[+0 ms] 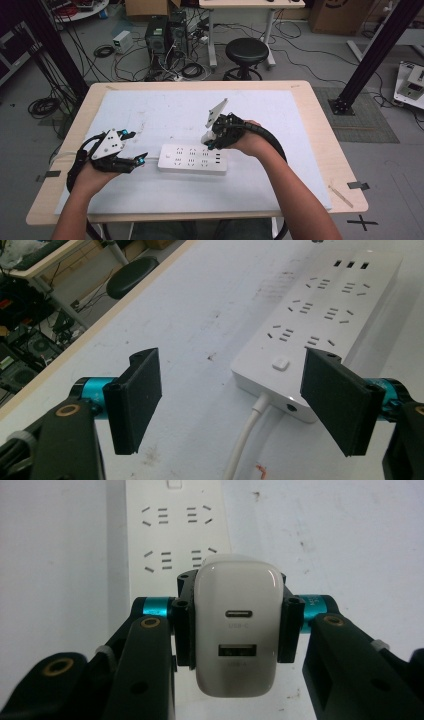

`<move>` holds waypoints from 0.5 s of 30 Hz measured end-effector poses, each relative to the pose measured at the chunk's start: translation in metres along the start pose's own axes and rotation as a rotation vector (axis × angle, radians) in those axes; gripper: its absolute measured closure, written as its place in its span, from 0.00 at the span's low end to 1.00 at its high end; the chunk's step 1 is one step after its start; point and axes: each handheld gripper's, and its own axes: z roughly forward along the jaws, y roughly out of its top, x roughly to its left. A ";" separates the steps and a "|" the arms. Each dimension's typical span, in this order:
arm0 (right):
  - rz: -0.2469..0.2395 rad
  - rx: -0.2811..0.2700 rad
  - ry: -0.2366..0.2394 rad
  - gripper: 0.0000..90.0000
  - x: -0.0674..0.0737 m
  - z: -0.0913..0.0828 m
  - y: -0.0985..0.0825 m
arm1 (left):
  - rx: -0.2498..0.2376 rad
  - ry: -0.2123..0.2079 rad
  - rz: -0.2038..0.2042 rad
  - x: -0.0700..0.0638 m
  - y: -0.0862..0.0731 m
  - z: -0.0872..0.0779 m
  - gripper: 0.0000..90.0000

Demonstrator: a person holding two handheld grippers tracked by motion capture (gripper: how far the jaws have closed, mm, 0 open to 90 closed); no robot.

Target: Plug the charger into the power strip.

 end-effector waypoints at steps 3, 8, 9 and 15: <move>-0.027 0.049 0.037 0.70 -0.002 0.002 0.007 | 0.002 0.000 -0.006 0.000 -0.002 0.001 0.27; -0.062 0.112 0.081 0.70 -0.003 0.008 0.017 | 0.007 -0.004 -0.007 0.000 -0.003 0.001 0.27; -0.068 0.122 0.091 0.70 -0.003 0.009 0.018 | 0.006 -0.001 -0.009 0.000 -0.003 0.001 0.27; -0.087 0.165 0.116 0.70 -0.004 0.016 0.025 | 0.004 0.005 -0.015 0.002 -0.006 -0.002 0.27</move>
